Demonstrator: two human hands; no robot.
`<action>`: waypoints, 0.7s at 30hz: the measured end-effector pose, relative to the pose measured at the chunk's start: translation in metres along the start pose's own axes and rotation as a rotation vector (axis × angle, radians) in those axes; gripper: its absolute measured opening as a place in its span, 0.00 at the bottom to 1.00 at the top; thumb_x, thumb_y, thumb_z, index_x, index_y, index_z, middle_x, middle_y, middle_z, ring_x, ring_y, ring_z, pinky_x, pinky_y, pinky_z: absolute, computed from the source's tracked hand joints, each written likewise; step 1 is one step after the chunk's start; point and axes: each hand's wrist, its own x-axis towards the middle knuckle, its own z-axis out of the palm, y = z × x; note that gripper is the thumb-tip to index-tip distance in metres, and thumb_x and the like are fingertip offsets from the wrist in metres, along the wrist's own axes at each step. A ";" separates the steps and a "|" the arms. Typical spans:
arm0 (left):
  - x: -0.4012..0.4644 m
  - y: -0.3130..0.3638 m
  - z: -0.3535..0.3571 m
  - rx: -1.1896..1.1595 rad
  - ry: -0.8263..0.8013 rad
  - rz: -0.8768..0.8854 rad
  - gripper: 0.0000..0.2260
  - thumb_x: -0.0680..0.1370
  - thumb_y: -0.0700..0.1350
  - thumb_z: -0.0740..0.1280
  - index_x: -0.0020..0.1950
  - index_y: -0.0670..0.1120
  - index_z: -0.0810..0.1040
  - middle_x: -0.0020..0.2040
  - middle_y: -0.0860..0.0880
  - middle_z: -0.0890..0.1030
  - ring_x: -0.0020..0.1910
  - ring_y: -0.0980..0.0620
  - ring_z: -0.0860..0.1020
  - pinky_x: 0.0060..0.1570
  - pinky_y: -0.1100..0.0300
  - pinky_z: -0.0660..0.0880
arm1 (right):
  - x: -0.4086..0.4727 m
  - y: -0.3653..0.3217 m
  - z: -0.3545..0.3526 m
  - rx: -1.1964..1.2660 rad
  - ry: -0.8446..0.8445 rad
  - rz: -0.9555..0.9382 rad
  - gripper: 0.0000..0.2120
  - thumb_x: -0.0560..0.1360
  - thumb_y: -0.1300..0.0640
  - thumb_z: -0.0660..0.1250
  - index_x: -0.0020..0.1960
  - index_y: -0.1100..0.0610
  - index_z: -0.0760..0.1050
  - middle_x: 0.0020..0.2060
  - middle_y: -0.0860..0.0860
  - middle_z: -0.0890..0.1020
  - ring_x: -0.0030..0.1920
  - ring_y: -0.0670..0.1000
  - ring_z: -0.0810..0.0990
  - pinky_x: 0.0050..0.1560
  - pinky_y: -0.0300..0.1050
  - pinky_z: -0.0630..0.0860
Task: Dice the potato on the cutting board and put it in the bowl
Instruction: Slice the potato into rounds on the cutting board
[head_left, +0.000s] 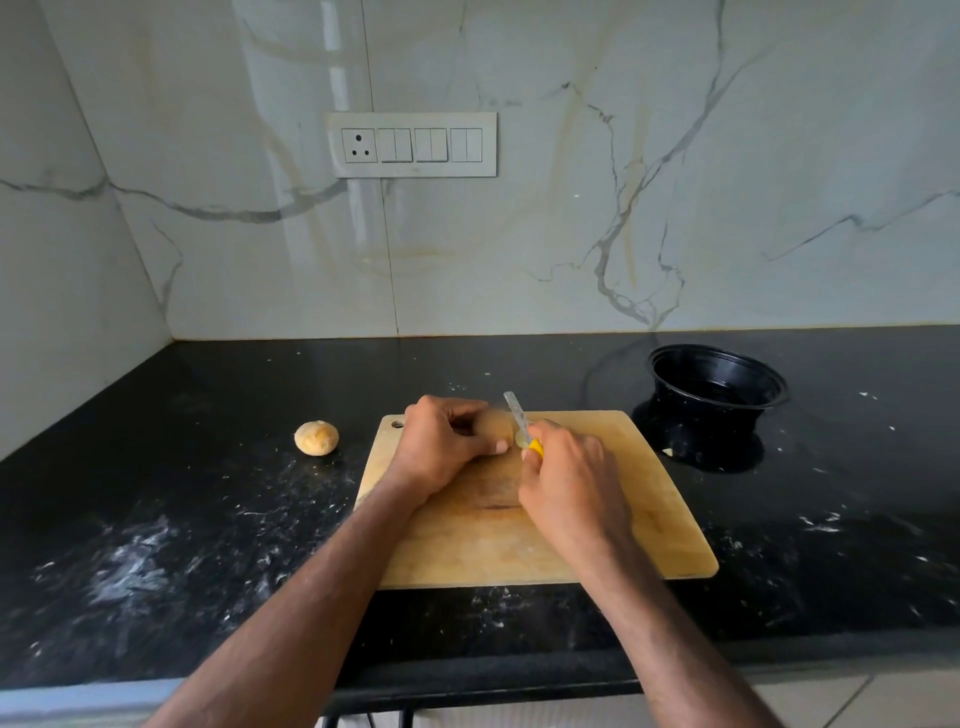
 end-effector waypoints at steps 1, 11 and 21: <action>0.000 0.000 0.000 0.001 0.000 -0.003 0.28 0.65 0.49 0.84 0.62 0.46 0.84 0.56 0.53 0.86 0.52 0.62 0.82 0.55 0.70 0.76 | 0.001 -0.002 0.000 -0.002 -0.004 -0.005 0.14 0.80 0.55 0.65 0.65 0.53 0.78 0.51 0.50 0.85 0.52 0.53 0.82 0.52 0.50 0.80; 0.001 -0.001 0.002 0.016 0.023 0.004 0.26 0.66 0.49 0.83 0.62 0.46 0.84 0.59 0.52 0.84 0.57 0.62 0.80 0.55 0.81 0.68 | 0.004 -0.010 0.000 -0.047 -0.073 -0.020 0.14 0.80 0.56 0.66 0.65 0.53 0.77 0.51 0.51 0.83 0.50 0.51 0.81 0.49 0.47 0.82; 0.001 0.001 0.003 0.065 0.019 0.001 0.25 0.68 0.50 0.82 0.63 0.47 0.83 0.61 0.52 0.84 0.58 0.61 0.80 0.52 0.82 0.68 | 0.001 -0.011 -0.008 -0.079 -0.087 -0.026 0.12 0.79 0.57 0.67 0.63 0.52 0.79 0.50 0.52 0.83 0.48 0.53 0.82 0.47 0.49 0.82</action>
